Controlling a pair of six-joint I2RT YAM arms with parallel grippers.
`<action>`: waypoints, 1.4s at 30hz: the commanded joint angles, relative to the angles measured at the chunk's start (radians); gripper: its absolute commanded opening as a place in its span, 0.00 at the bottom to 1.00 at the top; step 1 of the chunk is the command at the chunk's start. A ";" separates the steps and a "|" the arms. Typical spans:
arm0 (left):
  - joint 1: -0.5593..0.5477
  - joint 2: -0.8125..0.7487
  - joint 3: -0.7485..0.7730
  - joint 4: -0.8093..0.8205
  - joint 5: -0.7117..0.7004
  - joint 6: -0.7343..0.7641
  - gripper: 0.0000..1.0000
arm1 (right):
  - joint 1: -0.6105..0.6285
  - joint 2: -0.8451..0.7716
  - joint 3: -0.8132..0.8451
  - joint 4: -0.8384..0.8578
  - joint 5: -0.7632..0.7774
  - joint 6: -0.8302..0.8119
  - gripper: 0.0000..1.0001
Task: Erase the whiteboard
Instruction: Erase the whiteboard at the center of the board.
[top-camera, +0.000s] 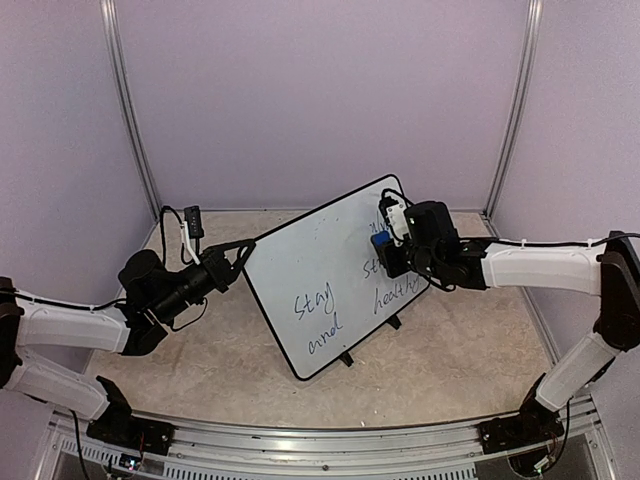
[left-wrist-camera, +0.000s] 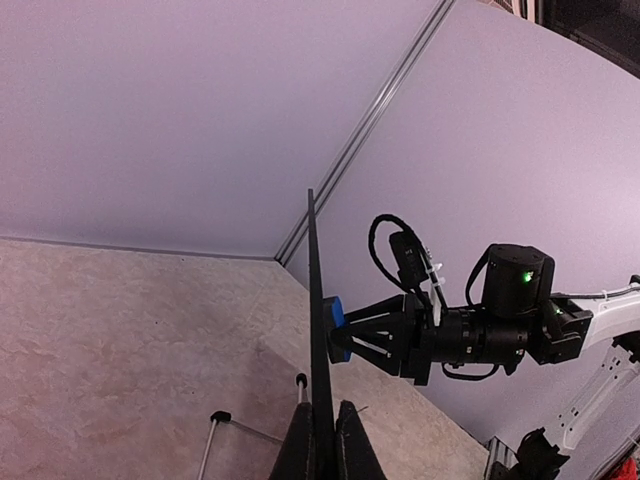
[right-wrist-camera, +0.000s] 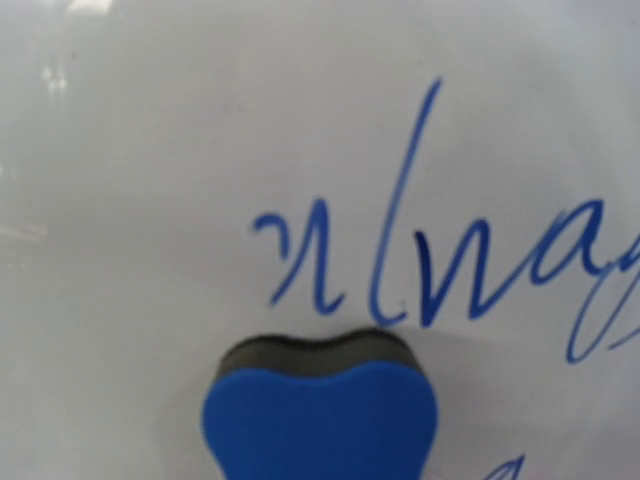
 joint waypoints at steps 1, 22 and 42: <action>-0.028 -0.008 0.021 0.033 0.178 0.077 0.00 | -0.015 0.003 0.000 -0.021 -0.019 -0.001 0.23; -0.028 -0.003 0.023 0.036 0.181 0.074 0.00 | -0.039 0.013 -0.029 -0.015 -0.072 0.008 0.23; -0.027 -0.008 0.022 0.030 0.179 0.080 0.00 | -0.056 0.079 0.135 -0.020 -0.063 -0.038 0.23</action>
